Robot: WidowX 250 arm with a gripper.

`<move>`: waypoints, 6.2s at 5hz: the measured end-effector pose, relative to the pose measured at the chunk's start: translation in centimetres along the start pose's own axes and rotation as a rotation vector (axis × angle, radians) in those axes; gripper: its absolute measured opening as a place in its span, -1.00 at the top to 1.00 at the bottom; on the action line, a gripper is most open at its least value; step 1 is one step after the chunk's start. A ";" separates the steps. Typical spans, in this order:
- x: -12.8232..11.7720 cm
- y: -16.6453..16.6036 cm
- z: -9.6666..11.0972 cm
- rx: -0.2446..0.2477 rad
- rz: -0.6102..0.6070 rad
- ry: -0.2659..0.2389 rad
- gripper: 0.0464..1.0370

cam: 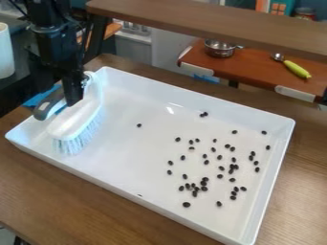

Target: Sweep into pile

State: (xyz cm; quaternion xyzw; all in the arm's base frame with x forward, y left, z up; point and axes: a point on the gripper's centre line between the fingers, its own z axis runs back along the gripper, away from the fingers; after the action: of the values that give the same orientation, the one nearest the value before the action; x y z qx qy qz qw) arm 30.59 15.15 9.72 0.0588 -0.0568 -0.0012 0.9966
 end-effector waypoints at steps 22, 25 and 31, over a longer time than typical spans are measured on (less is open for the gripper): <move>-1.7 -28.4 0.1 -0.204 0.022 0.192 0.09; -0.6 -22.9 3.1 -0.195 0.082 0.149 0.09; 3.4 -7.3 -0.4 -0.055 0.223 0.043 0.09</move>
State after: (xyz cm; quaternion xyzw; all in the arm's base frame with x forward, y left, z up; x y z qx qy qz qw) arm 34.03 7.92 8.88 0.0247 -0.0416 0.1095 0.9928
